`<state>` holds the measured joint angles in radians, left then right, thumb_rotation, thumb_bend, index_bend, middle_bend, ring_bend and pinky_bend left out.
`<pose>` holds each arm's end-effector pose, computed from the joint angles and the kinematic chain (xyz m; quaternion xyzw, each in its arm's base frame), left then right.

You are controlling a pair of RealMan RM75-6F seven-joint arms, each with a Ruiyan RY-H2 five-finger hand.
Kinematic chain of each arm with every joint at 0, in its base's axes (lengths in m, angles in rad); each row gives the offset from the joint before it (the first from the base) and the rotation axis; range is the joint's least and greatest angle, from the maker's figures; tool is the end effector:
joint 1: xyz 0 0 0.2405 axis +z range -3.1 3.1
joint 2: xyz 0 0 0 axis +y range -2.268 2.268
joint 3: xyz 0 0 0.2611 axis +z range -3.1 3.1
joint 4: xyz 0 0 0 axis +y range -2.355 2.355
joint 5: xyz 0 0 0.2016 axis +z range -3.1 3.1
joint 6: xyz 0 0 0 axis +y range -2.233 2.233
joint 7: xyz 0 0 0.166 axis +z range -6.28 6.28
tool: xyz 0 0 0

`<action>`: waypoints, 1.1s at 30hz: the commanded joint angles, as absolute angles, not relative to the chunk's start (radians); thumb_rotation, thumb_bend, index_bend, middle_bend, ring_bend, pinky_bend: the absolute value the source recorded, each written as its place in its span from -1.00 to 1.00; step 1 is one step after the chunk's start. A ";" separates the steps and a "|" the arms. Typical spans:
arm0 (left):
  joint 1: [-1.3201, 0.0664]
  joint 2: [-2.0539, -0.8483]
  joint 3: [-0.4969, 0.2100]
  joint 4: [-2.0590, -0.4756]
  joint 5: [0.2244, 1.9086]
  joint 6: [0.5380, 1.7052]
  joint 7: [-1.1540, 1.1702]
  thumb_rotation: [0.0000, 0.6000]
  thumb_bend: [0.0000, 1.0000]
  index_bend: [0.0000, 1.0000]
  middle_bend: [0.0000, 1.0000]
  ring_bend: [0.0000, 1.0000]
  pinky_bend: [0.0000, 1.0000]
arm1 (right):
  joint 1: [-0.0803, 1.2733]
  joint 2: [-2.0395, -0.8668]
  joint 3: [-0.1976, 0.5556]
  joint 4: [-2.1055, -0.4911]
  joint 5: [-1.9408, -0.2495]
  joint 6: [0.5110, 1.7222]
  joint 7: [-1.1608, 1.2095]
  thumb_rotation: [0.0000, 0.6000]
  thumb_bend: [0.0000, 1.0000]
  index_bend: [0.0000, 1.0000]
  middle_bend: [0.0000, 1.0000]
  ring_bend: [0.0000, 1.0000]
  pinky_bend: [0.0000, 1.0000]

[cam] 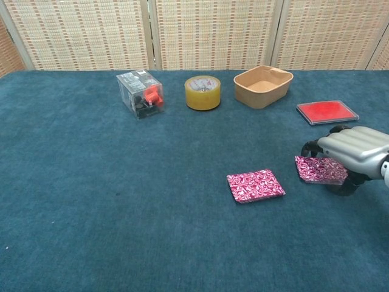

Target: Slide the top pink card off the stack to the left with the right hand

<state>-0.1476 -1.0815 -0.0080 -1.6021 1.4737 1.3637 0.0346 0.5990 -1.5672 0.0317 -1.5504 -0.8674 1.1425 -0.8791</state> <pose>-0.3204 0.2130 0.1599 -0.6416 -0.3951 -0.3294 0.5690 -0.2319 -0.3080 -0.0229 0.7651 -0.3225 0.1621 0.5332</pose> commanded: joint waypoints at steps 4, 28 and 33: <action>-0.148 -1.081 -0.008 -1.605 1.473 1.364 0.037 1.00 -0.06 -1.00 -1.00 -1.00 -0.95 | 0.599 -1.568 0.032 -1.556 -0.867 1.150 -0.886 1.00 -0.51 -0.48 -0.49 -0.56 -1.00; -0.150 -1.082 -0.010 -1.607 1.470 1.361 0.039 1.00 -0.07 -1.00 -1.00 -1.00 -0.95 | 0.601 -1.588 0.039 -1.543 -0.857 1.169 -0.905 1.00 -0.51 -0.20 -0.24 -0.29 -0.76; -0.149 -1.086 -0.011 -1.600 1.471 1.366 0.035 1.00 -0.06 -1.00 -1.00 -1.00 -0.96 | 0.601 -1.594 0.039 -1.540 -0.862 1.175 -0.909 1.00 -0.51 -0.07 -0.18 -0.23 -0.72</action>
<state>-0.1486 -1.0861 -0.0111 -1.6004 1.4708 1.3659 0.0351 0.6007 -1.5942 0.0393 -1.5403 -0.8619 1.1755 -0.9084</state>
